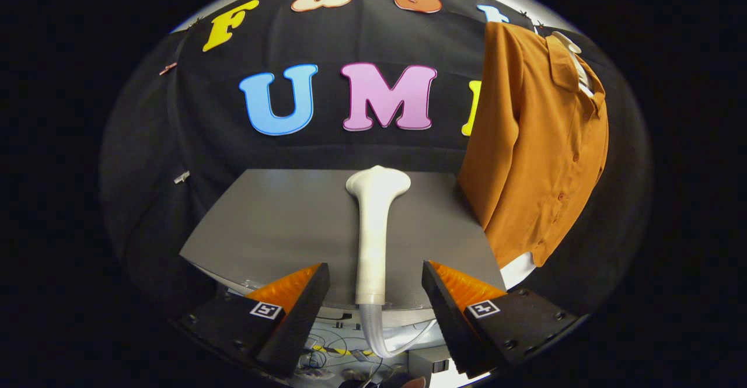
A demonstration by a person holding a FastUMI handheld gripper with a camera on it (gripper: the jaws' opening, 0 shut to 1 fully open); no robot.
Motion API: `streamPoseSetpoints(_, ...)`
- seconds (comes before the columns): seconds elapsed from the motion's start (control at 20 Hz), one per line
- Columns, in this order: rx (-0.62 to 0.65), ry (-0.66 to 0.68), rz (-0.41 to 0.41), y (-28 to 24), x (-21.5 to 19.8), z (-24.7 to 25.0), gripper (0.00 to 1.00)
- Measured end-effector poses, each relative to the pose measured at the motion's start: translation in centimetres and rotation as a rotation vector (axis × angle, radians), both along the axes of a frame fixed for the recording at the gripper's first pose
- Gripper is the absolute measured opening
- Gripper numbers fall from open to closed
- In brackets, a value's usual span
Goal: Iron the clothes twice with a garment steamer, once on the left side and once on the right side.
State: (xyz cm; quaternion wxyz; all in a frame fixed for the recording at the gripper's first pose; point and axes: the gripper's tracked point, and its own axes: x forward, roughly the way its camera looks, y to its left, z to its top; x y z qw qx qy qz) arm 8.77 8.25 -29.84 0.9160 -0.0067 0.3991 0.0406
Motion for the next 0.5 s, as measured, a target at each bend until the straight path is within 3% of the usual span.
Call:
streamPoseSetpoints(0.25,-0.049,0.077,0.000,0.1,0.8,-4.2,0.98)
streamPoseSetpoints(0.35,-0.065,0.092,-0.005,-0.3,0.7,-5.5,0.87)
streamPoseSetpoints(0.45,-0.029,0.084,-0.028,0.1,1.2,-5.6,0.68)
streamPoseSetpoints(0.5,-0.020,0.098,-0.026,0.0,1.5,-6.7,0.54)
